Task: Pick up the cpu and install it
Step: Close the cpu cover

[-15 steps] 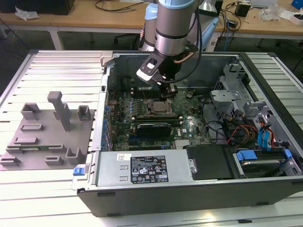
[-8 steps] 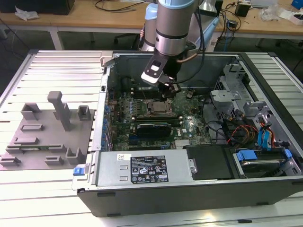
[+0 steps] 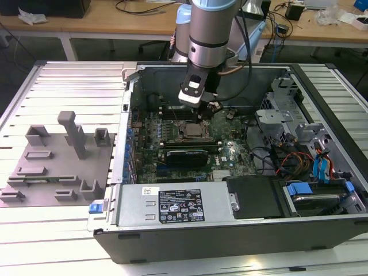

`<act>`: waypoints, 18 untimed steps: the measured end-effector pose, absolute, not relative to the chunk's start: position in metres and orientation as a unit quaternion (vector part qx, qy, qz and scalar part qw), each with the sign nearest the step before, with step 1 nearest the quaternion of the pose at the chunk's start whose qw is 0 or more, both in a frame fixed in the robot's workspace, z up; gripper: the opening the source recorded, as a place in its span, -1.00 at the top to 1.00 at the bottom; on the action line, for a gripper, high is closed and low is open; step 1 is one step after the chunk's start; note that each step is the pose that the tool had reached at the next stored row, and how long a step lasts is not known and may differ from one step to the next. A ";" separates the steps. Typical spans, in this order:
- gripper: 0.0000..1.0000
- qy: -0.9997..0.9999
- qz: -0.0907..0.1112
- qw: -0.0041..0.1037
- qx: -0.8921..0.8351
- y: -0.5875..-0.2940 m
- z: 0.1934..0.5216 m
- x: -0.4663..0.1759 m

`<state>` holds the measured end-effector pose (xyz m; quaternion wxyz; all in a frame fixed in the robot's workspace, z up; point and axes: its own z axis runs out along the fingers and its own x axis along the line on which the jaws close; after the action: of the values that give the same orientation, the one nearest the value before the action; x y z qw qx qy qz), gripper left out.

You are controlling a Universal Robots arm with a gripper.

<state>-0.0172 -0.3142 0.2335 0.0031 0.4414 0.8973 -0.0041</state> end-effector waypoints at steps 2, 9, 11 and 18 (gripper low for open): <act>0.79 0.914 -0.004 0.003 0.406 -0.314 0.233 -0.017; 0.79 0.948 -0.004 0.004 0.318 -0.314 0.233 -0.017; 0.79 0.956 -0.004 0.004 0.293 -0.314 0.233 -0.017; 0.79 0.983 -0.003 0.004 0.184 -0.314 0.233 -0.017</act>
<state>-0.0171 -0.3142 0.2328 0.0041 0.1845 0.9828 -0.0031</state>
